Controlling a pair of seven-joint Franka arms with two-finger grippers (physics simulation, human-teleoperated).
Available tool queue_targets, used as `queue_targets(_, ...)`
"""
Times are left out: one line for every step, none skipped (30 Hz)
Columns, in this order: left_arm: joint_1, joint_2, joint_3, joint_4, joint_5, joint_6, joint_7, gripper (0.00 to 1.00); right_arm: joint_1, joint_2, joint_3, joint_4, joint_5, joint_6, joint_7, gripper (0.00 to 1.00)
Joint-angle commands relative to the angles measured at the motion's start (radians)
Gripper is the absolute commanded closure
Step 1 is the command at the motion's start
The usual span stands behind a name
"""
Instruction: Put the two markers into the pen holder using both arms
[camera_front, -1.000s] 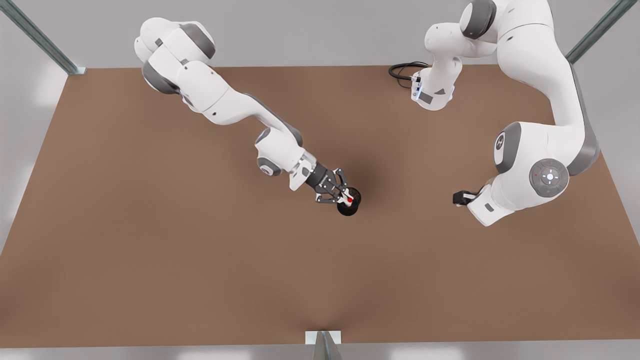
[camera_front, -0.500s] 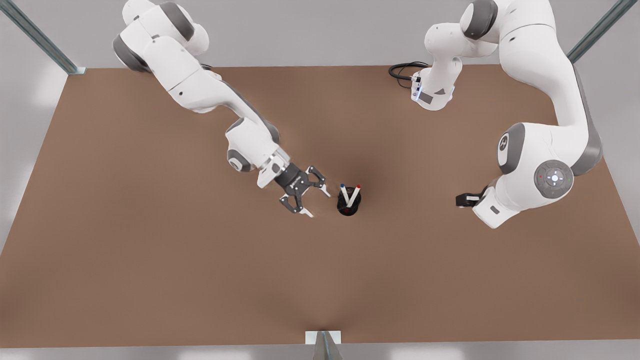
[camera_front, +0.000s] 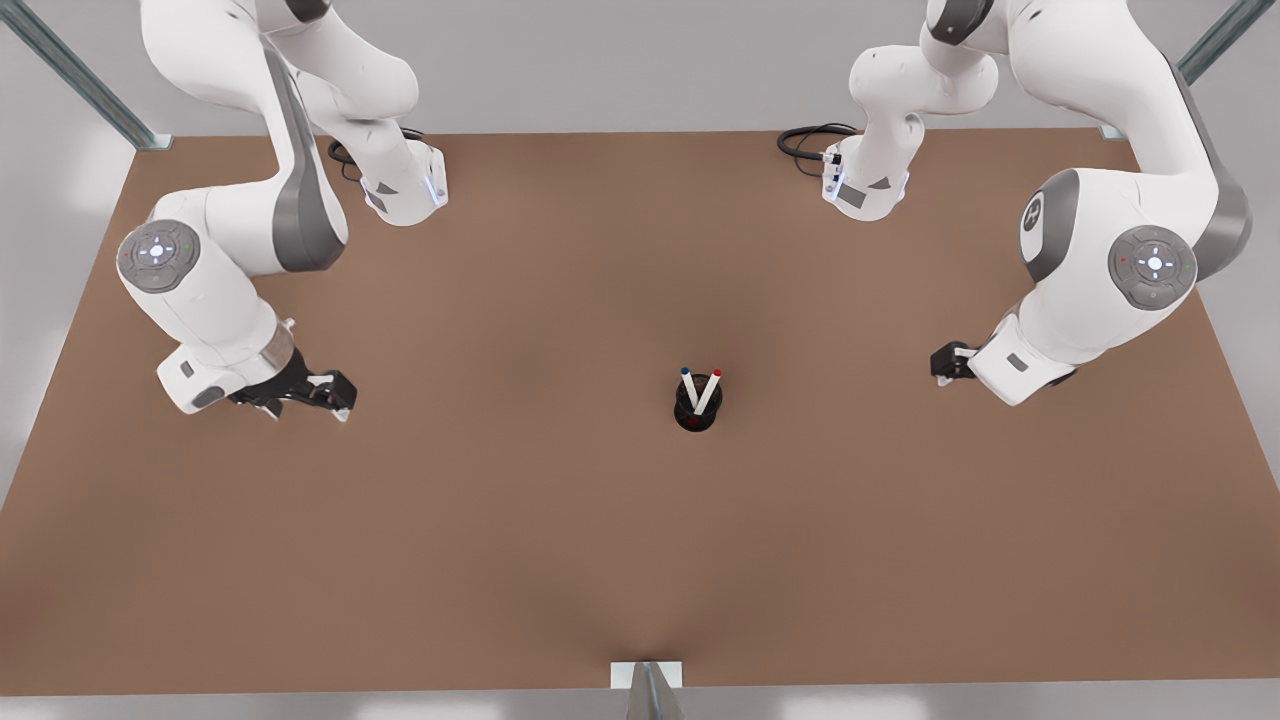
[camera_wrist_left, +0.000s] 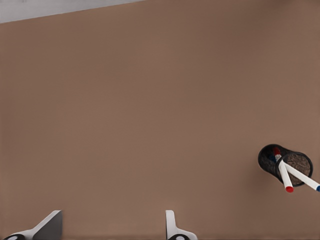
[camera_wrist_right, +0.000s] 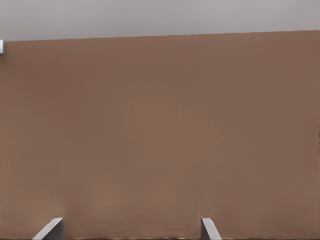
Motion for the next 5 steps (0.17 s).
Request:
queue_targets(-0.001, -0.001, -0.001, 0.001, 0.002, -0.005, 0.075, 0.0, -0.001, -0.001, 0.001, 0.008, 0.019, -0.182, -0.103, 0.0)
queue_targets(-0.001, -0.001, -0.003, 0.001, 0.002, -0.005, 0.076, 0.0, 0.008, -0.004, 0.004, 0.01, 0.019, -0.182, -0.091, 0.0)
queue_targets(-0.001, -0.001, -0.001, 0.001, 0.001, -0.005, 0.076, 0.0, 0.01, -0.011, 0.024, 0.011, 0.014, -0.182, -0.081, 0.0)
queue_targets(-0.001, -0.001, -0.003, 0.001, 0.001, -0.005, 0.076, 0.0, 0.004, -0.013, 0.032, 0.008, 0.008, -0.182, -0.063, 0.0)
queue_targets(-0.001, 0.0, -0.003, 0.001, 0.001, -0.005, 0.075, 0.0, 0.004, -0.011, 0.032, 0.007, 0.008, -0.182, -0.063, 0.0)
